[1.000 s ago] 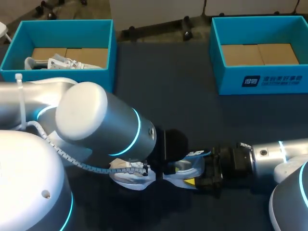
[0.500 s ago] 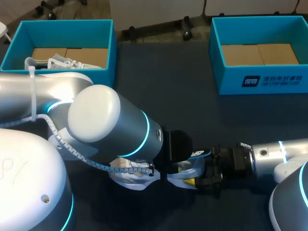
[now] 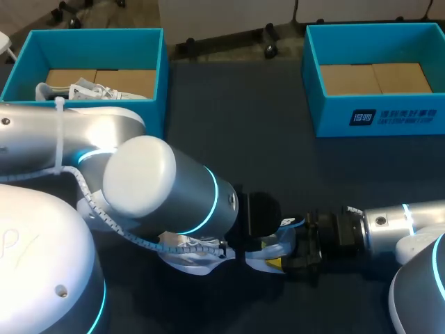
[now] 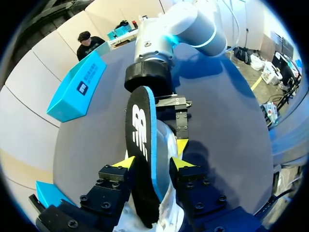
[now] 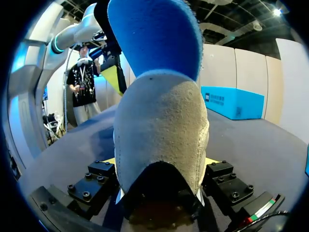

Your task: Take the shoe out of the shoebox, open the shoe tongue, remove and reinsert the insole, then place the shoe into the shoebox

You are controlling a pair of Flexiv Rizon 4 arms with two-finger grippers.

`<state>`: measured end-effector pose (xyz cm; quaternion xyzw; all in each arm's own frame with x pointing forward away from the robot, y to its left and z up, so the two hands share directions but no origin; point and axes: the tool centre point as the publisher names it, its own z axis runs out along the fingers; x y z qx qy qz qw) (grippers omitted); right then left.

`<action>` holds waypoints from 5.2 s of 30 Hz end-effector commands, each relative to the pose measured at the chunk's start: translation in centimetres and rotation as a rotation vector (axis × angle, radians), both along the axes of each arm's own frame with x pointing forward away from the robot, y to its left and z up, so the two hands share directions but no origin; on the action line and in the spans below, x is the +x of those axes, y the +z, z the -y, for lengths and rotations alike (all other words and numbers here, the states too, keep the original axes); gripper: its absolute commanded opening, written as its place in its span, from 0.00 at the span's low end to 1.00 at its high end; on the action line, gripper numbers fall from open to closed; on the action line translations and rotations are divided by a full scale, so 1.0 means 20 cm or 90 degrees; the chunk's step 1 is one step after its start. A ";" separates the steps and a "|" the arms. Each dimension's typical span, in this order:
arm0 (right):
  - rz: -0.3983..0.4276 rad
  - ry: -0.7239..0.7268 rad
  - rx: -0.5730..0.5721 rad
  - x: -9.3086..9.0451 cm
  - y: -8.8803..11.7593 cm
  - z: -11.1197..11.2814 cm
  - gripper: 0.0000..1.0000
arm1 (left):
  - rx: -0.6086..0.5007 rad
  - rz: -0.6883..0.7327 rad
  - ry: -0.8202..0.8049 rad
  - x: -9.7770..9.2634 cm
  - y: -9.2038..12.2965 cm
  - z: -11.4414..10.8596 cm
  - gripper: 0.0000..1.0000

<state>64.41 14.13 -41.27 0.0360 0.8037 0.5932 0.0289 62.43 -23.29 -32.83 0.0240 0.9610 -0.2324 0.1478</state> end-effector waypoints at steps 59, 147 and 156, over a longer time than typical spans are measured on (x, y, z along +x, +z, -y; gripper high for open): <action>-0.001 0.001 -0.004 0.00 0.01 -0.01 0.00 | -0.289 -0.297 -0.207 -0.14 1.12 0.17 0.00; -0.001 0.001 -0.004 0.00 0.01 -0.01 0.00 | -0.617 -0.412 -0.088 -0.37 2.08 -0.32 0.00; 0.010 -0.019 -0.026 0.01 0.05 0.06 1.00 | -0.617 -0.412 -0.088 -0.37 2.08 -0.32 0.00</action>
